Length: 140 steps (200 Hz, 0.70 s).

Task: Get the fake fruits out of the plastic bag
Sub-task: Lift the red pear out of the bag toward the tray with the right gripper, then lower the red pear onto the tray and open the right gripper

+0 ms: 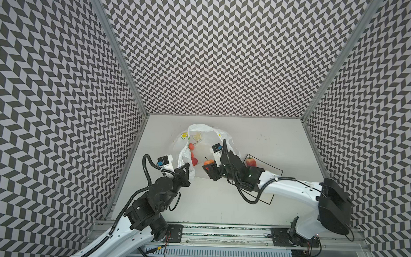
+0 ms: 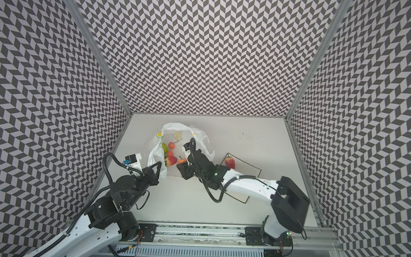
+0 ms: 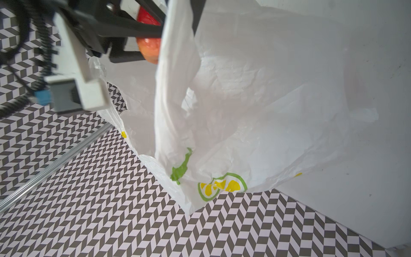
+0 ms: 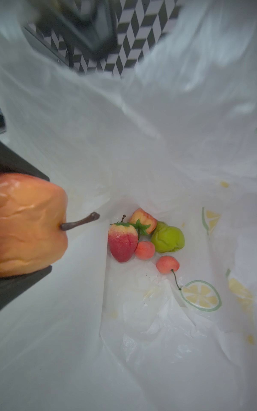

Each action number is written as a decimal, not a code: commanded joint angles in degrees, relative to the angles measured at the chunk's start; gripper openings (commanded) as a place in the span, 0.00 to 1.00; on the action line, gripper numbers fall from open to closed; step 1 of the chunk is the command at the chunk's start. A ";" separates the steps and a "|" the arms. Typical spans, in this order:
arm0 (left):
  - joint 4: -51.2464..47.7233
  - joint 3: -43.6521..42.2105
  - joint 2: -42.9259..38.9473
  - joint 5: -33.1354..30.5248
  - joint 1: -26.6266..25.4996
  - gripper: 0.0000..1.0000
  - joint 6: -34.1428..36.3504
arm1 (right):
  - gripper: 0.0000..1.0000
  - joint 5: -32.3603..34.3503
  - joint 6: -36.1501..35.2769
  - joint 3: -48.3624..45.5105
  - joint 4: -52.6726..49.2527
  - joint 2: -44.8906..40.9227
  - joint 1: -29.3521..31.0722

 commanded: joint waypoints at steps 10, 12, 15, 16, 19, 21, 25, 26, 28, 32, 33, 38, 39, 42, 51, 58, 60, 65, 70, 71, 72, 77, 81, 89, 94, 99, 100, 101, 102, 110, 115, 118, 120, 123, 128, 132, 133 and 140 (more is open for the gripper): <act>1.67 -0.80 0.06 -0.72 -0.23 0.00 -0.50 | 0.51 0.84 -0.34 -5.26 -2.77 -11.84 1.52; 1.68 -0.81 0.05 -0.72 -0.24 0.00 -0.50 | 0.51 1.05 -0.11 -5.74 -2.98 -12.69 1.57; 1.68 -0.81 0.07 -0.72 -0.23 0.00 -0.55 | 0.51 1.25 0.17 -6.51 -3.43 -13.93 1.63; 1.68 -0.85 0.03 -0.72 -0.19 0.00 -0.57 | 0.51 1.34 0.30 -6.73 -3.51 -14.35 1.71; 1.74 -0.89 0.07 -0.72 -0.18 0.00 -0.59 | 0.51 1.74 0.56 -7.61 -3.96 -15.71 1.71; 1.83 -0.87 0.07 -0.72 -0.20 0.00 -0.57 | 0.51 2.04 0.84 -8.17 -4.34 -16.54 1.71; 1.89 -0.91 0.00 -0.72 -0.17 0.00 -0.59 | 0.51 2.79 1.34 -9.28 -4.98 -18.14 1.77; 1.92 -0.95 -0.01 -0.72 -0.21 0.00 -0.59 | 0.51 2.99 1.41 -9.56 -5.16 -18.56 1.74; 1.96 -0.95 0.05 -0.72 -0.16 0.00 -0.59 | 0.51 3.23 1.78 -10.13 -5.45 -19.34 1.72; 2.08 -1.06 0.07 -0.72 -0.19 0.00 -0.59 | 0.51 4.24 2.33 -11.36 -6.04 -20.89 1.73; 2.10 -1.07 0.03 -0.72 -0.17 0.00 -0.59 | 0.51 4.55 2.48 -11.66 -6.17 -21.12 1.77; 2.27 -1.14 0.07 -0.71 -0.16 0.00 -0.59 | 0.51 5.63 3.11 -13.16 -6.80 -23.30 1.78; 2.24 -1.15 0.12 -0.76 -0.20 0.00 -0.59 | 0.51 5.86 3.18 -13.48 -6.91 -23.73 1.79; 2.30 -1.22 0.09 -0.72 -0.17 0.00 -0.59 | 0.51 6.63 3.66 -14.39 -7.23 -24.90 1.79; 2.63 -1.32 0.13 -0.81 -0.15 0.00 -0.59 | 0.51 9.04 5.17 -17.37 -7.72 -28.42 1.72; 2.80 -1.44 0.25 -0.80 -0.18 0.00 -0.67 | 0.51 11.37 6.95 -19.67 -7.76 -31.17 1.80; 2.93 -1.49 0.25 -0.81 -0.16 0.00 -0.68 | 0.51 11.83 7.41 -20.39 -7.84 -31.94 1.71; 3.07 -1.64 0.33 -0.80 -0.21 0.00 -0.68 | 0.51 13.32 8.62 -21.76 -8.40 -33.68 1.56; 3.12 -1.69 0.35 -0.79 -0.19 0.00 -0.68 | 0.51 14.68 9.89 -22.77 -9.13 -35.25 1.45; 3.15 -1.69 0.43 -0.80 -0.21 0.00 -0.68 | 0.51 14.96 10.13 -22.99 -9.30 -35.51 1.40; 3.20 -1.73 0.47 -0.76 -0.18 0.00 -0.68 | 0.51 15.19 10.34 -23.14 -9.48 -35.77 1.29; 3.25 -1.77 0.55 -0.74 -0.15 0.00 -0.68 | 0.51 16.02 11.38 -23.90 -10.36 -36.70 0.75; 3.30 -1.79 0.56 -0.73 -0.20 0.00 -0.68 | 0.51 16.57 12.14 -24.32 -11.18 -37.22 0.27; 3.39 -1.79 0.75 -0.72 -0.20 0.00 -0.65 | 0.51 17.62 13.67 -24.80 -12.97 -37.49 -1.27; 3.48 -1.78 0.85 -0.72 -0.19 0.00 -0.66 | 0.51 18.02 14.51 -25.10 -14.16 -37.24 -2.63; 3.53 -1.83 0.88 -0.72 -0.17 0.00 -0.59 | 0.51 18.01 15.15 -25.23 -14.95 -36.80 -4.33; 3.57 -1.80 0.91 -0.72 -0.16 0.00 -0.59 | 0.51 17.99 15.27 -25.27 -15.11 -36.68 -4.87; 3.55 -1.83 0.93 -0.72 -0.16 0.00 -0.59 | 0.51 17.98 15.37 -25.38 -15.24 -36.58 -5.14; 3.58 -1.80 0.94 -0.72 -0.20 0.00 -0.59 | 0.51 17.79 15.46 -25.44 -15.34 -36.48 -5.71; 3.66 -1.84 1.03 -0.72 -0.15 0.00 -0.59 | 0.51 16.47 15.61 -26.11 -15.43 -35.37 -9.73; 3.70 -1.85 1.00 -0.72 -0.23 0.00 -0.59 | 0.51 15.72 15.34 -26.68 -14.82 -34.79 -12.25; 3.70 -1.81 1.02 -0.72 -0.22 0.00 -0.59 | 0.51 15.17 15.17 -26.99 -14.34 -34.40 -13.33; 3.61 -1.78 0.99 -0.72 -0.17 0.00 -0.59 | 0.51 14.87 15.02 -27.23 -13.96 -34.15 -14.46; 3.56 -1.73 0.97 -0.72 -0.20 0.00 -0.59 | 0.51 14.42 14.88 -27.61 -13.45 -33.73 -15.74; 3.51 -1.74 0.86 -0.72 -0.18 0.00 -0.59 | 0.51 13.62 14.56 -28.11 -12.13 -33.03 -17.62; 3.46 -1.77 0.77 -0.72 -0.19 0.00 -0.59 | 0.51 13.18 14.22 -28.52 -10.93 -32.35 -18.87; 3.40 -1.77 0.73 -0.72 -0.21 0.00 -0.59 | 0.51 13.07 14.14 -28.63 -10.60 -32.17 -19.13; 3.31 -1.70 0.63 -0.72 -0.16 0.00 -0.59 | 0.51 12.78 13.41 -29.15 -8.44 -30.69 -20.69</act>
